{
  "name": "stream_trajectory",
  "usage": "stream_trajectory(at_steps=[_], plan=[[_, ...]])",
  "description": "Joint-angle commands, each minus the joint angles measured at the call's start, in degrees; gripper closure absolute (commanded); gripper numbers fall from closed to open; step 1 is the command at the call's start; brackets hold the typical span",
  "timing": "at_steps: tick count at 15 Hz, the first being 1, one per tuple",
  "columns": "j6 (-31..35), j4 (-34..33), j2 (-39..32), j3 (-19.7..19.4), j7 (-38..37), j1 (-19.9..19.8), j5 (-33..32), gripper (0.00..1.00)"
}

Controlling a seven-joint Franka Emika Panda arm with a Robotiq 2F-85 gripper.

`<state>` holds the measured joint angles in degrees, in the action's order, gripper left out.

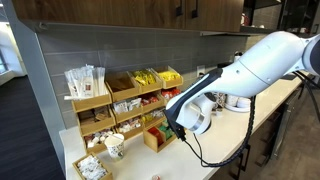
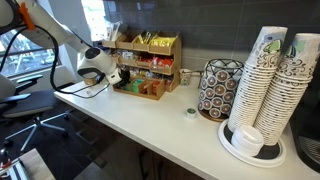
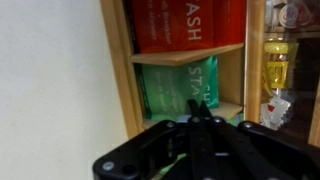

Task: Put one green sachet on the counter

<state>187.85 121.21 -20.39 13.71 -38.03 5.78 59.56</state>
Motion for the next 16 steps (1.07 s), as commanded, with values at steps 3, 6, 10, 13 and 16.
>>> stream_trajectory(at_steps=[3, 6, 10, 13, 16], plan=[[1.3, 2.2, 2.7, 1.1, -0.6, -1.1, 1.6, 1.0], [1.2, 2.6, 4.2, 2.0, -0.7, -1.9, 2.1, 1.0], [0.8, 2.3, 5.1, 3.1, -0.6, -2.9, 3.0, 0.98], [0.3, 2.3, 5.0, 3.1, -0.5, -3.1, 3.0, 0.69], [0.2, 2.5, 4.8, 3.2, -0.5, -3.2, 2.9, 0.91]])
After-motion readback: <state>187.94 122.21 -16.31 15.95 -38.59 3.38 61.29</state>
